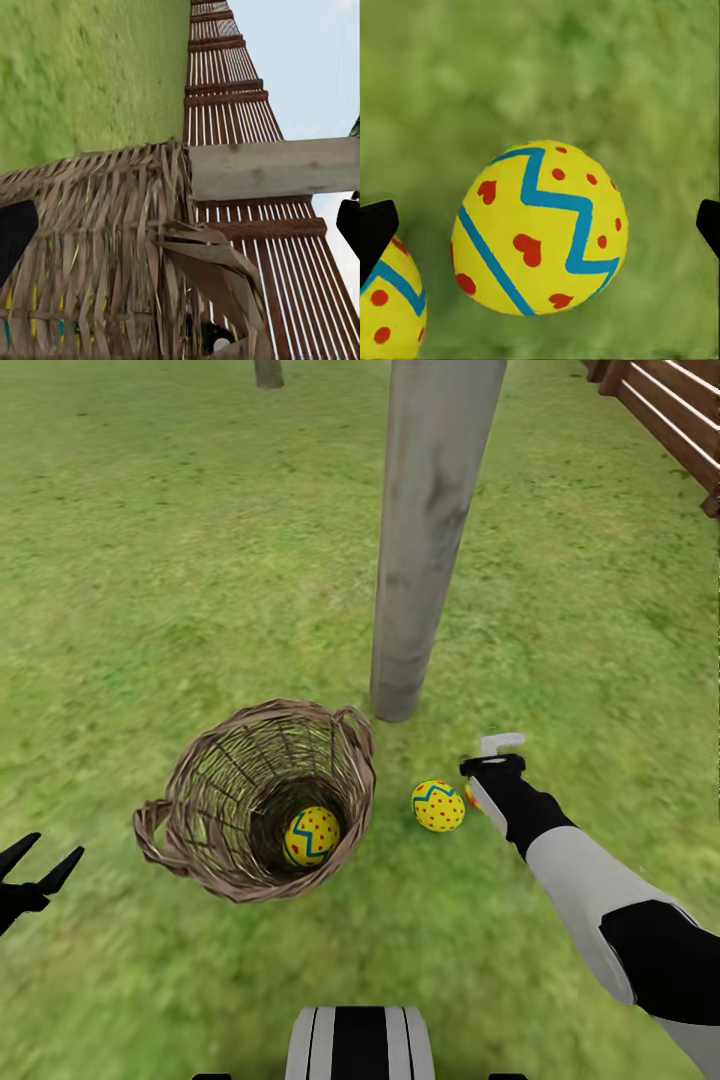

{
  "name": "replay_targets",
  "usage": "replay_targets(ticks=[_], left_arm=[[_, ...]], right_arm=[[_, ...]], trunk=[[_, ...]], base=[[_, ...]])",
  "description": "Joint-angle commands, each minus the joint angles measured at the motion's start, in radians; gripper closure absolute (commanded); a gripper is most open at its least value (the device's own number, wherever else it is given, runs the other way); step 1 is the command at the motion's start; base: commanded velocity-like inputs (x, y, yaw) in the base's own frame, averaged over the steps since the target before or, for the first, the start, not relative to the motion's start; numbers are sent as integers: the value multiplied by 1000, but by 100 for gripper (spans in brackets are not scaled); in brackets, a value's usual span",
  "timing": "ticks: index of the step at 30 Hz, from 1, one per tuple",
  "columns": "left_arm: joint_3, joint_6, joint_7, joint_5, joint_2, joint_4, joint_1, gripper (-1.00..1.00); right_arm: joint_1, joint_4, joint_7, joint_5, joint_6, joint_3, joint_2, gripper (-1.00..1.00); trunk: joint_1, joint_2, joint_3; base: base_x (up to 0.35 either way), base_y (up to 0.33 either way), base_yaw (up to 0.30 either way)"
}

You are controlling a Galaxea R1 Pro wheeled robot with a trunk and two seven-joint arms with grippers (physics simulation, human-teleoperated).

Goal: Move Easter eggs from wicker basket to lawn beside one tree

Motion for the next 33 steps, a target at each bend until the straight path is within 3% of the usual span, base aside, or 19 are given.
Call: replay_targets(ticks=[1, 2, 3, 5, 6, 7, 8, 10, 11, 12, 15, 22, 24, 27, 30, 32, 33], left_arm=[[-21, 13, -4, -2, 2, -5, 0, -100], [-41, 14, -4, -1, 10, -7, 0, -100], [-46, 16, -4, -2, 14, -10, -1, -100], [-53, 17, 4, -4, 17, -11, -3, -100], [-76, 18, 7, -4, 17, -11, -3, -100], [-79, 18, 7, -3, 18, -11, -4, -100], [-80, 19, 7, -3, 29, -11, -4, -100], [-81, 19, 7, -2, 34, -10, -4, -100], [-81, 19, 7, -2, 34, -9, -4, -100], [-81, 19, 7, -2, 35, -8, -4, -100], [-81, 19, 7, -1, 35, -7, -4, -100], [-81, 19, 7, -1, 34, -3, -4, -100], [-81, 19, 7, -1, 35, -2, -4, -100], [-81, 19, 7, -1, 36, -1, -4, -100], [-81, 18, 7, -2, 37, -2, -4, -100], [-81, 18, 7, -2, 37, -1, -4, -100], [-81, 18, 7, -2, 37, -2, -4, -100]], right_arm=[[1, -47, -4, -21, 60, 7, -12, -100], [7, -139, 27, -82, 184, 6, -32, -100], [33, -233, 92, -153, 264, 6, -77, -100], [116, -452, 291, -326, 407, 6, -223, -100], [195, -634, 435, -489, 460, 6, -357, -100], [216, -684, 456, -550, 472, 6, -400, -100], [231, -726, 470, -688, 522, 6, -454, -100], [234, -733, 482, -842, 530, 7, -488, -100], [235, -734, 486, -895, 531, 8, -509, -100], [235, -735, 494, -908, 531, 8, -518, -100], [235, -734, 658, -919, 530, 10, -526, -100], [237, -732, 830, -920, 527, 8, -529, -100], [237, -731, 991, -920, 526, 8, -523, -100], [262, -733, 1094, -919, 526, 11, -518, -100], [290, -744, 1126, -916, 526, 13, -477, -100], [294, -754, 1089, -899, 527, 15, -389, -100], [295, -755, 1045, -891, 527, 16, -361, -100]], trunk=[[-1, 0, 3], [-1, 0, 7], [-1, 1, 11], [-2, 1, 19], [-3, 1, 23], [-3, 1, 27], [-4, 2, 30], [-5, 2, 38], [-5, 2, 42], [-5, 3, 46], [-7, 3, 57], [-10, 5, 85], [-11, 5, 92], [-12, 6, 104], [-14, 7, 115], [-14, 7, 123], [-15, 8, 127]], base=[[0, 0, 0], [0, 0, 0], [0, 0, 0], [-115, 0, 0], [-318, 0, 0], [-288, 0, 0], [-42, 0, 0], [-12, 0, 0], [-2, 0, 0], [-1, 0, 0], [0, 0, 0], [0, 0, 131], [0, 0, 211], [0, 0, 215], [0, 0, 217], [0, 0, 231], [0, 0, 240]])
